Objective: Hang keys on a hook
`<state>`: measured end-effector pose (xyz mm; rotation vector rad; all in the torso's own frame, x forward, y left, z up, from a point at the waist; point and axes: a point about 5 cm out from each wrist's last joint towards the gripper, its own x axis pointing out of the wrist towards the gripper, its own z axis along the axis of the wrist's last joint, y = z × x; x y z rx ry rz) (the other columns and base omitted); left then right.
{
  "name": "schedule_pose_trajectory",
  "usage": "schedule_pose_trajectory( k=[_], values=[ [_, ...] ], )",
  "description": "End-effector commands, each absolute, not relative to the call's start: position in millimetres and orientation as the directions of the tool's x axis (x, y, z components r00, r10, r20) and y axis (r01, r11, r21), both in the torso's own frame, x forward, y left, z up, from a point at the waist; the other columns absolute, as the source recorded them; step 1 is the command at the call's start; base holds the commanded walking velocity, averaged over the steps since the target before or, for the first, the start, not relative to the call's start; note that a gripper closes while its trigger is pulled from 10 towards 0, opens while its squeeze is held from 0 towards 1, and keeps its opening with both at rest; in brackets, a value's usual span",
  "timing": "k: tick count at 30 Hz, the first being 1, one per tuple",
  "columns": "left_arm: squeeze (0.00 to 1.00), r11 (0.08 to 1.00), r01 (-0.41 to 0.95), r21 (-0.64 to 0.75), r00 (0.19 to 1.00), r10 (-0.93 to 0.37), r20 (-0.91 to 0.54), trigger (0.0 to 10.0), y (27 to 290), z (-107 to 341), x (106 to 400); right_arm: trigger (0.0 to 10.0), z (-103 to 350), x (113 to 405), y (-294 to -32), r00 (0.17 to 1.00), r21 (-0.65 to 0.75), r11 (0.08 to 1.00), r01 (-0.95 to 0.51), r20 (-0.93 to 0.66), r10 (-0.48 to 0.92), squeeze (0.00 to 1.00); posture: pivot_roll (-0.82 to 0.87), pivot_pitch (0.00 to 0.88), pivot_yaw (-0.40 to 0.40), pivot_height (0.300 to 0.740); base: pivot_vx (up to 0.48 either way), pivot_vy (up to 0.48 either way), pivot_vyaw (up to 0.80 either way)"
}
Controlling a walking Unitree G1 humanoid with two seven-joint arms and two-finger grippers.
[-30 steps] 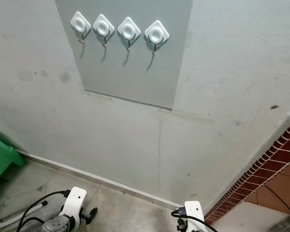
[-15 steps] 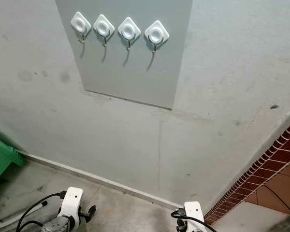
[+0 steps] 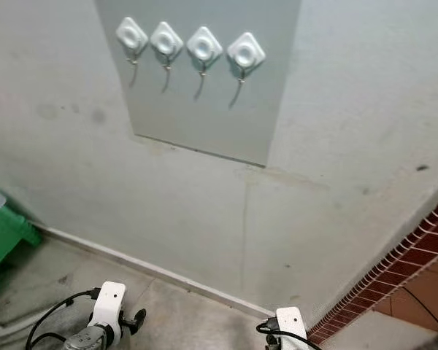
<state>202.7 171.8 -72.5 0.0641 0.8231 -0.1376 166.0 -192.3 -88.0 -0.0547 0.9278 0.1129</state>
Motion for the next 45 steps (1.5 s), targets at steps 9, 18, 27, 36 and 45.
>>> schedule_pose_trajectory(
  k=[9, 18, 27, 36, 45],
  values=[
    [0.0, 0.994, 0.113, -0.014, 0.659, -0.085, -0.748, 10.0, 176.5, -74.1, 200.0, 10.0, -87.3, 168.1, -189.7, 0.599, -0.006, 0.991, -0.137, -0.797, 0.078, 0.0, -0.05, 0.0, 0.035, 0.74, 0.0, 0.251, 0.8],
    [0.0, 0.988, 0.151, 0.023, 0.658, -0.083, -0.748, 10.0, 177.0, -73.6, 200.6, 10.0, -88.4, 166.0, -188.2, 0.594, -0.006, 0.989, -0.147, -0.8, 0.083, 0.0, -0.05, 0.0, 0.037, 0.74, 0.0, 0.103, 0.8],
    [0.0, 0.988, 0.152, 0.03, 0.654, -0.078, -0.752, 10.0, 178.4, -74.4, 199.1, 10.0, -88.6, 165.6, -187.9, 0.592, -0.01, 0.988, -0.154, -0.801, 0.084, 0.0, -0.05, 0.0, 0.038, 0.74, 0.0, 0.0, 0.8],
    [0.0, 0.99, 0.142, 0.021, 0.651, -0.077, -0.755, 10.0, 179.3, -75.2, 197.5, 10.0, -88.9, 164.9, -187.4, 0.59, -0.005, 0.988, -0.152, -0.802, 0.086, 0.0, -0.05, 0.0, 0.038, 0.74, 0.0, 0.0, 0.8],
    [0.0, 0.991, 0.135, 0.018, 0.65, -0.075, -0.756, 10.0, 180.4, -75.3, 197.0, 10.0, -89.3, 164.3, -186.7, 0.589, -0.003, 0.988, -0.153, -0.803, 0.088, 0.0, -0.04, 0.0, 0.039, 0.74, 0.0, 0.0, 0.8]
  ],
)
